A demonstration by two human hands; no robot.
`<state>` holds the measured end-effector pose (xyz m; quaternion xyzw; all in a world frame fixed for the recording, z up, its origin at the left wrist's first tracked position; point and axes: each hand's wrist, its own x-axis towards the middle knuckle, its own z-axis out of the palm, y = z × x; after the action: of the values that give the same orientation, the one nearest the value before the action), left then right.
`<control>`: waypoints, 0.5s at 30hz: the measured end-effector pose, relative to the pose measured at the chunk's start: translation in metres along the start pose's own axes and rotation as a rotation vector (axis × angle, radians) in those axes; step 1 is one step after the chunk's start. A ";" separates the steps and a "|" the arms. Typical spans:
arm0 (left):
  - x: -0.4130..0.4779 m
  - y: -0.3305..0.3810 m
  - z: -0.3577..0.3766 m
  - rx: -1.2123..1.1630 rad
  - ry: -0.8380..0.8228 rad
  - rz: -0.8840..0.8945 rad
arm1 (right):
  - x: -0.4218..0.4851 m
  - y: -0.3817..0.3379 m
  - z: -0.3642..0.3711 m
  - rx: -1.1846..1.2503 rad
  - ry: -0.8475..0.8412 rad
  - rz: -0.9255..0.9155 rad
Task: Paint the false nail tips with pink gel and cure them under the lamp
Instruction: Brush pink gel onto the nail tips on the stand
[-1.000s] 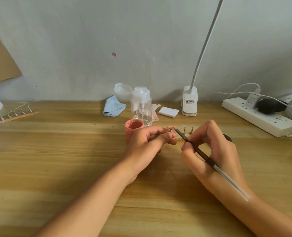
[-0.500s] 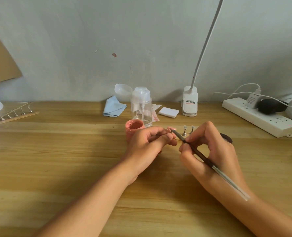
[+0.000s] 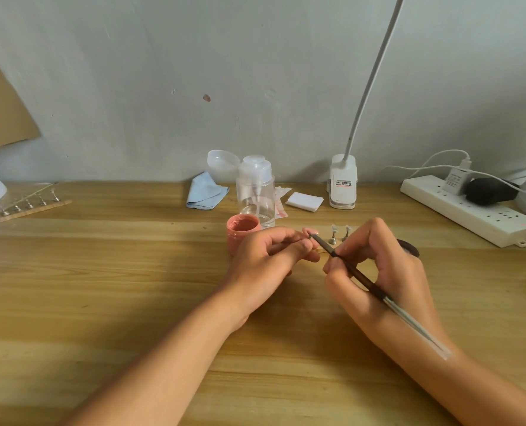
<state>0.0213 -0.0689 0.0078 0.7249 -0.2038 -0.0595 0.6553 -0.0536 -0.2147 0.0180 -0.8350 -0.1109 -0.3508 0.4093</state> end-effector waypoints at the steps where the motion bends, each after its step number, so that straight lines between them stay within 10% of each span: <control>1: 0.000 0.000 0.000 0.000 -0.001 -0.001 | 0.000 0.000 0.000 0.000 -0.004 0.002; 15: 0.000 0.000 -0.001 -0.004 0.006 0.001 | 0.000 0.001 -0.002 -0.016 0.024 0.041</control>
<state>0.0219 -0.0684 0.0079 0.7237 -0.2020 -0.0577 0.6573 -0.0544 -0.2164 0.0183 -0.8360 -0.0862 -0.3533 0.4109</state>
